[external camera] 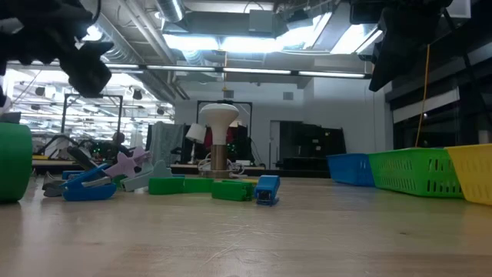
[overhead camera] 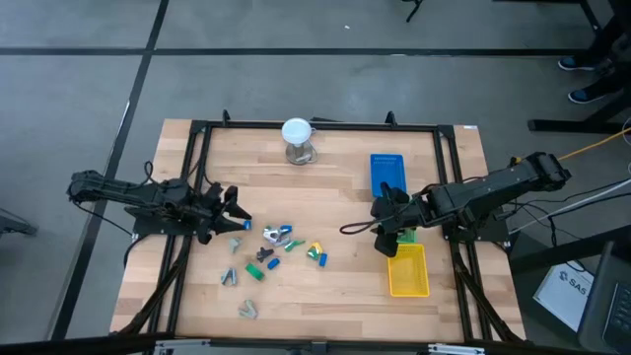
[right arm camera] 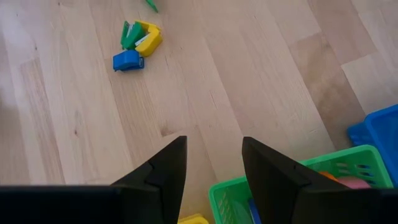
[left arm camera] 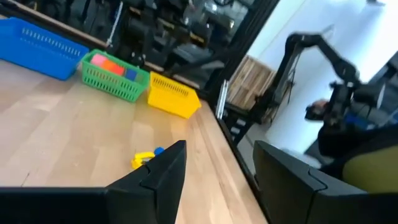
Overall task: Pick and place Stapler, Stapler remover, tape
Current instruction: Put the green tape into the green bin
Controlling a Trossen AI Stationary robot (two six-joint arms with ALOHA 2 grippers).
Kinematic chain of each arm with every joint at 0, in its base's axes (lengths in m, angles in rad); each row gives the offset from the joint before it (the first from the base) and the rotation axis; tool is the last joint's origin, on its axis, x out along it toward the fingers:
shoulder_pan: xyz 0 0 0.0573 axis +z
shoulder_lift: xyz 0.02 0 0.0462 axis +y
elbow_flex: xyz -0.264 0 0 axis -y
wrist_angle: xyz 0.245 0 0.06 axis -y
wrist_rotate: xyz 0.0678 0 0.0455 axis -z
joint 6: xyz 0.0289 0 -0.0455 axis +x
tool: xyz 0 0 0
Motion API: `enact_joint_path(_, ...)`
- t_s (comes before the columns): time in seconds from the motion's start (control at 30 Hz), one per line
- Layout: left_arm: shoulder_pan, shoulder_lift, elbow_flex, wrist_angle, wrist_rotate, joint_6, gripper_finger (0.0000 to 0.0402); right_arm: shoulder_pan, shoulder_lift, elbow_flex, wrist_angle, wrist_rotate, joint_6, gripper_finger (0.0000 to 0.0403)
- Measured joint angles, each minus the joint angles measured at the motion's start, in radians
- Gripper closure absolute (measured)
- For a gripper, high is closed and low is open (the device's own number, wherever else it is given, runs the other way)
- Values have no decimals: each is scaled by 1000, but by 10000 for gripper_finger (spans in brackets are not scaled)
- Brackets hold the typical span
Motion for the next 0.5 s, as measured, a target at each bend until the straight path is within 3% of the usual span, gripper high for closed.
enact_joint_path(0.27,-85,213,160,-138,2,121,228,0,0,0,1,67,-3,242)
enact_joint_path(0.5,-176,407,223,-182,3,196,229,-1,0,0,7,68,-4,242)
